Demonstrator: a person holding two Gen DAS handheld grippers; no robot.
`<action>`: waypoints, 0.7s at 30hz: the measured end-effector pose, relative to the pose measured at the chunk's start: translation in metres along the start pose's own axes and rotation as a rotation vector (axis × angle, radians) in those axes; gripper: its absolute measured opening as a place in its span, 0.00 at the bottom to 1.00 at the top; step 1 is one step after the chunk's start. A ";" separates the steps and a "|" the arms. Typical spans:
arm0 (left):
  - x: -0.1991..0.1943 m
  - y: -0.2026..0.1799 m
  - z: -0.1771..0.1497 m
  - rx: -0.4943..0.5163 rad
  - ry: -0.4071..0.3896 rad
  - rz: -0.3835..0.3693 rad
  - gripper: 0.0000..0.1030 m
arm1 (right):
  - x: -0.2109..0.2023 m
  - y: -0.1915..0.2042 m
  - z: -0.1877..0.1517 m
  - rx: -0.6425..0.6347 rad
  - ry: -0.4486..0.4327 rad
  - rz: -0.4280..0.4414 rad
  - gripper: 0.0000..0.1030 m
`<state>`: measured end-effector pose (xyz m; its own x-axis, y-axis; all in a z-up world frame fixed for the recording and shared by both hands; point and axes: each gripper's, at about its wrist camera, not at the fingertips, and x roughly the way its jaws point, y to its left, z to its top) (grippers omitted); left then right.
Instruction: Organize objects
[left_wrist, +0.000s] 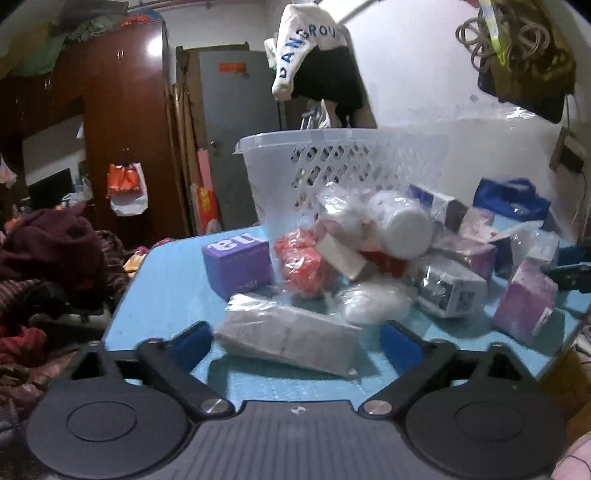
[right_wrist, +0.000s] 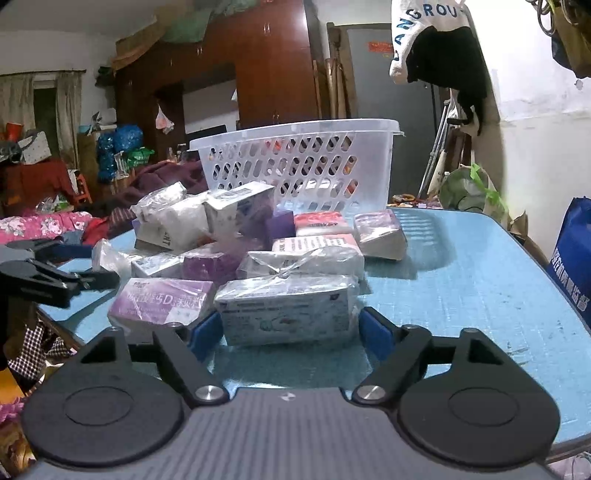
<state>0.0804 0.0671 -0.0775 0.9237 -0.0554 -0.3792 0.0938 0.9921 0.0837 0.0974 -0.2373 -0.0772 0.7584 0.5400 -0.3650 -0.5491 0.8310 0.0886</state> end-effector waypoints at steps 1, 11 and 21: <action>-0.001 0.002 -0.001 -0.014 -0.004 0.007 0.83 | -0.001 0.000 -0.002 0.003 -0.002 0.002 0.79; -0.025 0.001 -0.005 -0.029 -0.114 0.023 0.82 | -0.020 -0.005 0.000 0.008 -0.056 -0.028 0.78; -0.031 0.001 -0.001 -0.063 -0.145 0.025 0.82 | -0.036 -0.035 0.009 0.058 -0.114 -0.104 0.78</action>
<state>0.0516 0.0704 -0.0666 0.9698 -0.0421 -0.2401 0.0511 0.9982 0.0315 0.0923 -0.2853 -0.0592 0.8470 0.4594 -0.2675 -0.4467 0.8878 0.1106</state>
